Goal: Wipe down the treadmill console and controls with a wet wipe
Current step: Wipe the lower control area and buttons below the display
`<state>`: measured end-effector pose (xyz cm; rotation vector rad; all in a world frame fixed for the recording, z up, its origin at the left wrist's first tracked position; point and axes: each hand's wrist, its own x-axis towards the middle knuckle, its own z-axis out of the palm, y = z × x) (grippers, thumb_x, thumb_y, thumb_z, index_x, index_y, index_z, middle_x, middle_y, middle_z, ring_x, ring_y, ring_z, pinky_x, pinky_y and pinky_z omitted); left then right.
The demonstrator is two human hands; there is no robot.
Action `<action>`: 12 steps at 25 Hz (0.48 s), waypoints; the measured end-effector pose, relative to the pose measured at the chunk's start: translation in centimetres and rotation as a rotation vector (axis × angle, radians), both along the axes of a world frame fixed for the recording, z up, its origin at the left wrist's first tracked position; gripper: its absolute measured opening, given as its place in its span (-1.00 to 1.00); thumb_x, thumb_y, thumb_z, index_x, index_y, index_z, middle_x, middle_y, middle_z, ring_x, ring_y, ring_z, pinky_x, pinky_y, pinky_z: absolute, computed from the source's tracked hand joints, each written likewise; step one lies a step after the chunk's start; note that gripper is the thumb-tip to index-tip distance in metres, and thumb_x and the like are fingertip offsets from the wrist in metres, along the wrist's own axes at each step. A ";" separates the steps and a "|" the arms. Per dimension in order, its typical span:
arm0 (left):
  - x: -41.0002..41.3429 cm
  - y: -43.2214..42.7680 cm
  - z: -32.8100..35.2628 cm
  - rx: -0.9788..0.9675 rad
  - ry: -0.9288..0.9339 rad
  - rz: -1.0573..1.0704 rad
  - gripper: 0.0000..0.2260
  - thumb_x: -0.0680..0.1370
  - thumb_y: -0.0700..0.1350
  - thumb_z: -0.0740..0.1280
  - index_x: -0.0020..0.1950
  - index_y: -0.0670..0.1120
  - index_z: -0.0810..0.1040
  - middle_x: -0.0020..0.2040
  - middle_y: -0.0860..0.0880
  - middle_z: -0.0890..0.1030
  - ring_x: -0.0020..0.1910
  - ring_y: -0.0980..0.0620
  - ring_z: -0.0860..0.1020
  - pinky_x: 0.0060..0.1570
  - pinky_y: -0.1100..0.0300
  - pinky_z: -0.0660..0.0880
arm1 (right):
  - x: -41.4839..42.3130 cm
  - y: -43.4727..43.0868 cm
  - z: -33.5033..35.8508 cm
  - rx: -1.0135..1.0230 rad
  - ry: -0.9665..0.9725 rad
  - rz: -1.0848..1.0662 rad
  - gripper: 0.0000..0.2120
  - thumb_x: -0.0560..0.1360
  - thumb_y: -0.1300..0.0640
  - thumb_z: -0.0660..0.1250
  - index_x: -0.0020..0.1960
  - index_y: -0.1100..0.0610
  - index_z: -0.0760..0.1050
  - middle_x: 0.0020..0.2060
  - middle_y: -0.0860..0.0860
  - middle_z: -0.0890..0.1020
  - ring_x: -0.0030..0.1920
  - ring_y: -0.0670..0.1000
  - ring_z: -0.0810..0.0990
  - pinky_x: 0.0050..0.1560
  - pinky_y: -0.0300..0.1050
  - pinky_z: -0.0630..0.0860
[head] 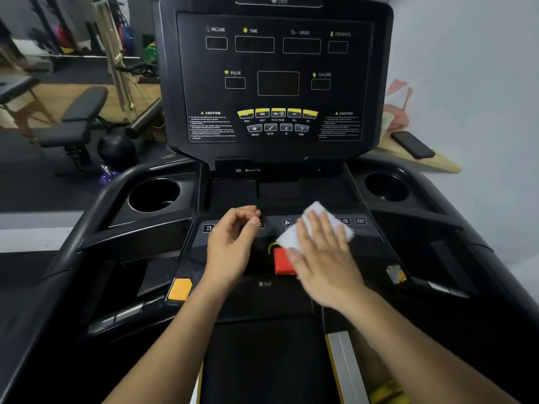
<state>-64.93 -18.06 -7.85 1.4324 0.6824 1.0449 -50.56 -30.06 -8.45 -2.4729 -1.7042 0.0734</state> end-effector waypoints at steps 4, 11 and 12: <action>-0.9 -0.3 0.5 -0.045 -0.073 0.077 -0.89 0.61 -0.25 0.28 -0.02 -0.09 0.59 0.25 -0.01 0.58 0.27 0.14 0.54 0.23 0.26 0.42 | -4.5 3.5 1.7 -0.078 -0.042 0.198 -0.30 0.57 -0.23 -0.12 0.57 0.06 -0.27 0.54 0.06 -0.29 0.47 0.06 -0.47 0.47 0.19 -0.33; -6.2 1.5 0.2 0.263 0.308 0.225 -0.88 0.58 -0.07 0.25 0.04 0.04 0.57 0.32 0.04 0.54 0.30 0.10 0.50 0.30 0.07 0.41 | -11.3 7.7 1.9 -0.126 -0.240 0.533 -0.31 0.59 -0.08 0.04 0.57 0.09 -0.22 0.57 0.11 -0.14 0.53 0.15 -0.29 0.46 0.26 -0.25; -6.3 1.4 0.1 0.303 0.365 0.214 -0.89 0.60 -0.10 0.26 0.06 0.05 0.56 0.34 0.02 0.53 0.33 0.06 0.48 0.31 0.07 0.39 | -10.8 7.3 1.9 -0.119 -0.257 0.567 -0.34 0.60 -0.08 0.04 0.58 0.08 -0.17 0.57 0.10 -0.08 0.54 0.14 -0.26 0.46 0.25 -0.24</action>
